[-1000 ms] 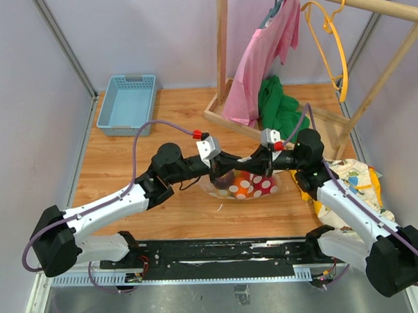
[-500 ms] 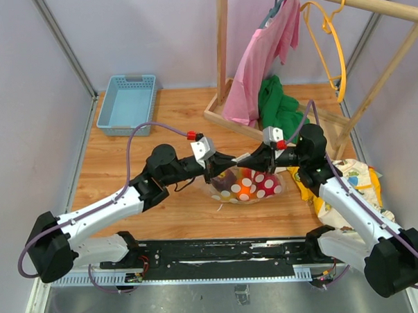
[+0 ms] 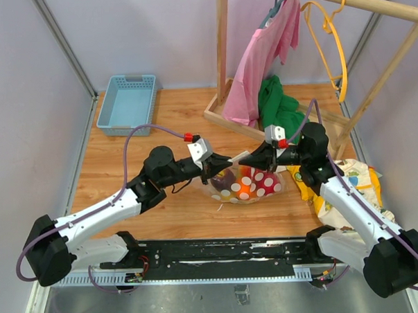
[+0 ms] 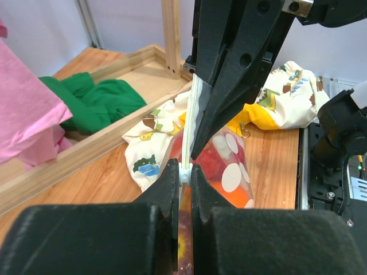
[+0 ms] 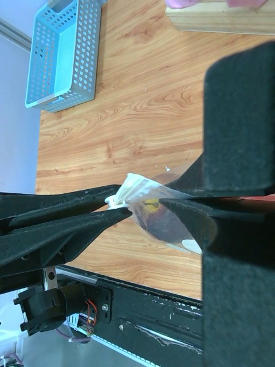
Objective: Open the zip-top bag and remove the fake food
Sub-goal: Unzip the zipper food storage bag at the center of the board.
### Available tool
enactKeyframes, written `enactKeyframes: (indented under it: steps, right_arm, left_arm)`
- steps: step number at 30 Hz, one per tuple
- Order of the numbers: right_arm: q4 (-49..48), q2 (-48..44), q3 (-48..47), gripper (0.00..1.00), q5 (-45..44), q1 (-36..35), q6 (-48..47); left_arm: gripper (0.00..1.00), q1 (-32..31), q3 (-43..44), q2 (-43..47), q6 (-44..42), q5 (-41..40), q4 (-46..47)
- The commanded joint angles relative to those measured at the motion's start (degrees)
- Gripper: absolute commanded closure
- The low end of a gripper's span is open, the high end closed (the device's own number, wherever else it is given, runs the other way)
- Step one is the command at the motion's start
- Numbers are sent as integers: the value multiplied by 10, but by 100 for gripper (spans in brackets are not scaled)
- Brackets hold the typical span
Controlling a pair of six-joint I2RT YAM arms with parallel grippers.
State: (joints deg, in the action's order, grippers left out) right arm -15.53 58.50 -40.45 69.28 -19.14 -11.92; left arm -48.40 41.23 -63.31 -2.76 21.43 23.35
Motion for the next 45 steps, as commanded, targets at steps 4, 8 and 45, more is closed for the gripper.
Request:
enactKeyframes:
  steps: [4, 8, 45]
  right_arm:
    - [-19, -11, -25, 100, 6, 14, 0]
    - [-20, -12, -26, 100, 6, 15, 0]
    - [-11, -11, -33, 99, 6, 39, -11]
  left_arm:
    - [100, 13, -20, 18, -9, -20, -9]
    - [100, 16, -28, 20, -9, -24, -12]
    - [100, 37, -74, 62, -19, -41, -52]
